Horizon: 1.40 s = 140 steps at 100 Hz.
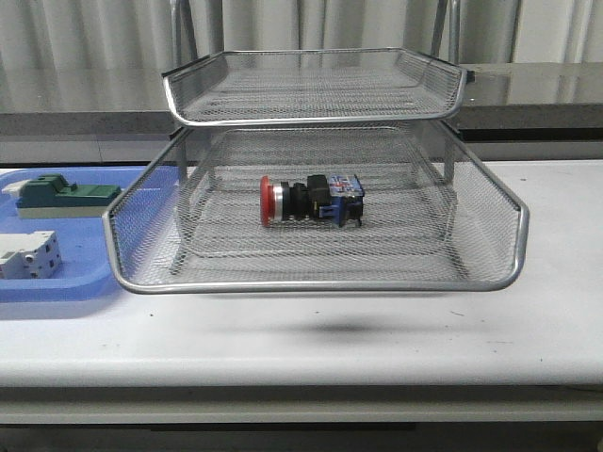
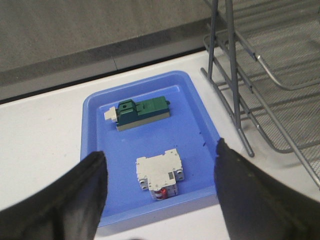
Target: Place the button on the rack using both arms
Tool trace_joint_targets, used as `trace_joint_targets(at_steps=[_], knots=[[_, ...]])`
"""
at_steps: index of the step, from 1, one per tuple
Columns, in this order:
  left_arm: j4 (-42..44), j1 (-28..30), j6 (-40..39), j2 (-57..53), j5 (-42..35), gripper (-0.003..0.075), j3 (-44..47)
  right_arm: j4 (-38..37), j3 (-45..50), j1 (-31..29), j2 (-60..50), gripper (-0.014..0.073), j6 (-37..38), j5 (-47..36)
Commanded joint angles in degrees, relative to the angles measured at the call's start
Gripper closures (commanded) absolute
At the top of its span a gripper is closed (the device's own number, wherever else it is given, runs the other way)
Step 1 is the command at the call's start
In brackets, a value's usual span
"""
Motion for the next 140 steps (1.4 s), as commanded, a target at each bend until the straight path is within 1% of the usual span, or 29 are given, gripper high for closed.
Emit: trace_joint_targets(at_steps=[1,18,30,46,62,69,76,95,101,140], knots=[[-4.6,0.0,-0.7,-7.3,-10.6,0.0280,5.5,-0.6,-1.9,-0.3,0.6,0.0664,-0.2,-3.6],[-5.0,0.0,-0.7,-18.7,-21.4,0.0280,16.6,-0.6,-1.9,-0.3,0.6,0.0664,-0.2,-3.6],[-5.0,0.0,-0.7,-23.2,-26.0,0.0280,21.2,-0.6,-1.9,-0.3,0.6,0.0664,-0.2,-3.6],[-5.0,0.0,-0.7,-24.2,-26.6,0.0280,23.8,-0.6,-1.9,-0.3,0.6,0.0664,-0.2,-3.6],[-5.0,0.0,-0.7,-24.2,-26.7,0.0286,24.2,-0.6,-1.9,-0.3,0.6,0.0664,-0.2,-3.6],[-4.9,0.0,-0.7,-24.2,-27.0,0.0330,24.2,-0.6,-1.9,-0.3,0.6,0.0664,-0.2,-3.6],[-4.9,0.0,-0.7,-24.2,-27.1,0.0408,24.2,-0.6,-1.9,-0.3,0.6,0.0664,-0.2,-3.6],[-4.9,0.0,-0.7,-24.2,-27.1,0.0671,24.2,-0.6,-1.9,-0.3,0.6,0.0664,-0.2,-3.6],[-4.9,0.0,-0.7,-24.2,-27.1,0.0738,24.2,-0.6,-1.9,-0.3,0.6,0.0664,-0.2,-3.6],[-4.9,0.0,-0.7,-24.2,-27.1,0.0740,24.2,-0.5,-1.9,-0.3,0.6,0.0664,-0.2,-3.8]])
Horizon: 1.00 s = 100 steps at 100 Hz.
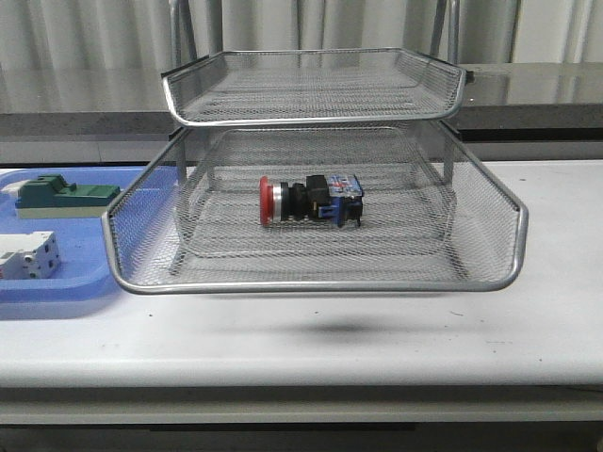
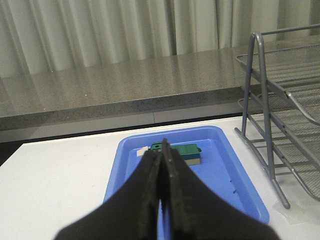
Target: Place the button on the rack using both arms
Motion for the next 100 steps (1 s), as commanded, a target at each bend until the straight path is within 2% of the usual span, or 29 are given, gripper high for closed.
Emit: trace_joint_targets(at_steps=[1,14,31,44,60,77,88,100], knots=[[-0.8,0.0,-0.7,0.5,-4.9,0.0740,-1.5,-0.4,-1.9,-0.3,0.6,0.0664,-0.2,-4.0],[-0.8,0.0,-0.7,0.5,-4.9,0.0740,-1.5,2.3,-1.9,-0.3,0.6,0.0664,-0.2,-6.1],[-0.8,0.0,-0.7,0.5,-4.9,0.0740,-1.5,6.9,-1.9,-0.1,2.7,0.0664,-2.7,-13.9],[-0.8,0.0,-0.7,0.5,-4.9,0.0740,-1.5,13.7,-2.3,0.0,9.1,0.0664,-14.5,-17.0],[-0.8,0.0,-0.7,0.5,-4.9,0.0740,-1.5,26.9,-4.0,0.0,20.2,0.0664,-29.1,-16.9],[-0.8,0.0,-0.7,0.5,-4.9,0.0740,-1.5,41.2,-7.2,0.2,32.1,0.0663,-47.1,-13.2],[-0.8,0.0,-0.7,0.5,-4.9,0.0740,-1.5,46.8,-9.2,2.2,39.2,0.0663,-58.7,-9.8],[-0.8,0.0,-0.7,0.5,-4.9,0.0740,-1.5,48.5,-11.0,6.4,45.2,0.0663,-64.0,-8.7]])
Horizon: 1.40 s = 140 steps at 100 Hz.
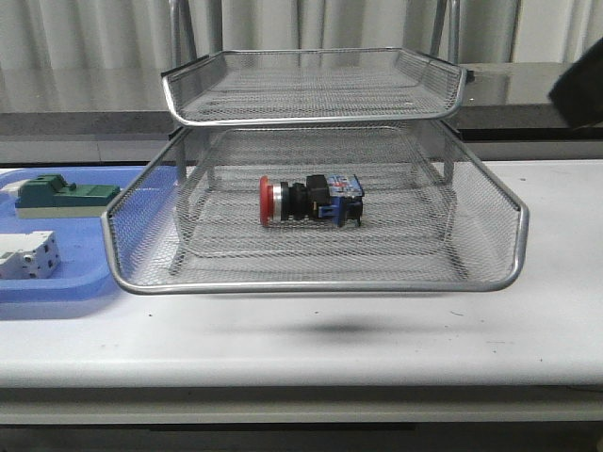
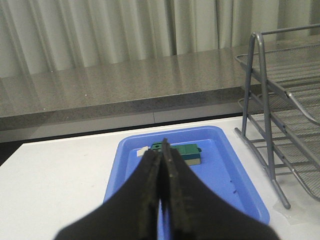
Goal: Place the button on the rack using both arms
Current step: 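Push the middle mesh tray back into the rack with the right gripper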
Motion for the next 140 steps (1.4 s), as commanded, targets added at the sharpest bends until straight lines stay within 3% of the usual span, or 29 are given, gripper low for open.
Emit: trace_joint_targets(at_steps=[1,23,43,64,112,140], knots=[[-0.8,0.0,-0.7,0.5,-4.8,0.0740,-1.5,4.4,-3.1,3.2,3.7,0.0663,-5.9,0.1],[-0.8,0.0,-0.7,0.5,-4.8,0.0740,-1.5,3.7,-4.1,12.2,12.2,0.0663,-6.5,-3.1],[-0.8,0.0,-0.7,0.5,-4.8,0.0740,-1.5,-2.2,-4.1,20.3,17.2,0.0663,-6.5,-6.3],[-0.8,0.0,-0.7,0.5,-4.8,0.0740,-1.5,-3.4,-4.1,24.8,21.7,0.0663,-6.5,-9.7],[-0.8,0.0,-0.7,0.5,-4.8,0.0740,-1.5,-8.7,-6.1,25.1,29.1,0.0663,-6.5,-20.9],[-0.8,0.0,-0.7,0.5,-4.8,0.0740,-1.5,-11.2,-14.2,19.4,32.6,0.0663,-6.5,-22.1]])
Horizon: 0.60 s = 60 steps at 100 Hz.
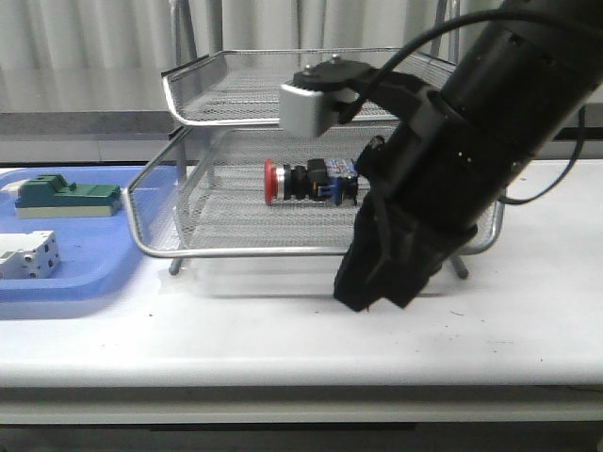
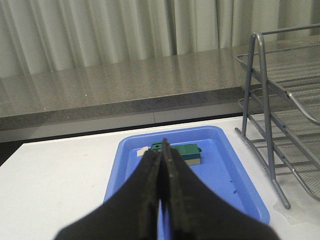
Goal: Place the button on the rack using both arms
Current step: 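Push the middle mesh tray back into the rack with the right gripper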
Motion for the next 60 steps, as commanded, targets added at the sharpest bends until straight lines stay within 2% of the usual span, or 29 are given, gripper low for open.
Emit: trace_joint_targets(at_steps=[1,21,43,60], knots=[[-0.8,0.0,-0.7,0.5,-4.8,0.0740,-1.5,-0.5,-4.6,-3.0,-0.7,0.0663,-0.7,-3.2],[-0.8,0.0,-0.7,0.5,-4.8,0.0740,-1.5,-1.5,-10.2,-6.8,2.5,0.0663,-0.7,-3.0],[-0.8,0.0,-0.7,0.5,-4.7,0.0740,-1.5,-1.6,-11.4,-8.1,2.7,0.0663,-0.7,-3.6],[-0.8,0.0,-0.7,0.5,-4.7,0.0740,-1.5,-1.0,-11.4,-7.9,2.3,0.0662,0.2,2.5]])
